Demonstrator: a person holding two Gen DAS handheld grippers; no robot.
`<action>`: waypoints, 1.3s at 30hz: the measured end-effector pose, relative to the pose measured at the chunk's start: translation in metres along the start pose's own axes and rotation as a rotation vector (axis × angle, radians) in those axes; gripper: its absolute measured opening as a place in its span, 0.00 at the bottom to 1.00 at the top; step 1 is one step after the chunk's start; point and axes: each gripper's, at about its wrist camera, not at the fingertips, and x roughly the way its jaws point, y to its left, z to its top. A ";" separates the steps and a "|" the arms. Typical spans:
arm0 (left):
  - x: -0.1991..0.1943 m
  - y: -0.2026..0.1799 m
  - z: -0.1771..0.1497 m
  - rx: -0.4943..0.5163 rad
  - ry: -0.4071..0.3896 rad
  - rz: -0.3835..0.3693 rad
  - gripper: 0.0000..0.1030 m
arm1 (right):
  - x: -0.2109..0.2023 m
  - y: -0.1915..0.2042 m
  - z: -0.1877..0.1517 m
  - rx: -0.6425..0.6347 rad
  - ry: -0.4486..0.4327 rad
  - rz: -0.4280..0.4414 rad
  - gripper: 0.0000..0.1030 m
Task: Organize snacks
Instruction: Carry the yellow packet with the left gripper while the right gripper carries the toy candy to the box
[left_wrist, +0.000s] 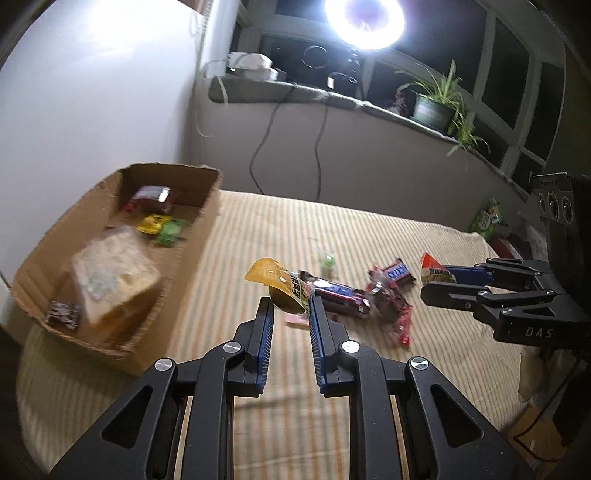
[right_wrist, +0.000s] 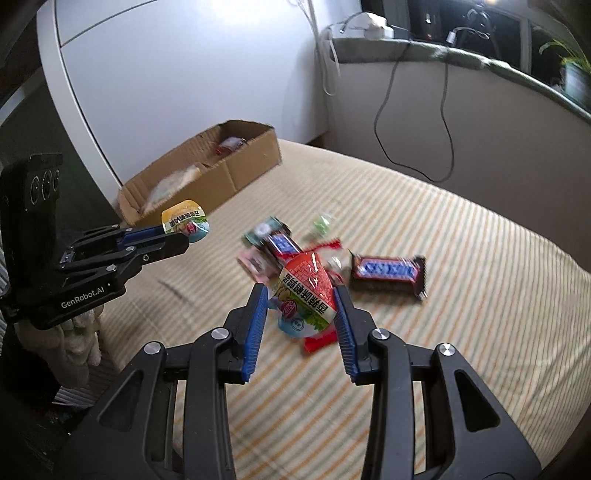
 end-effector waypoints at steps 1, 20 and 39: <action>-0.002 0.004 0.001 -0.006 -0.005 0.006 0.17 | 0.002 0.003 0.005 -0.007 -0.003 0.005 0.36; -0.029 0.095 0.012 -0.108 -0.071 0.142 0.17 | 0.057 0.065 0.087 -0.138 -0.015 0.077 0.36; -0.023 0.141 0.014 -0.152 -0.054 0.214 0.17 | 0.137 0.096 0.134 -0.180 0.045 0.129 0.36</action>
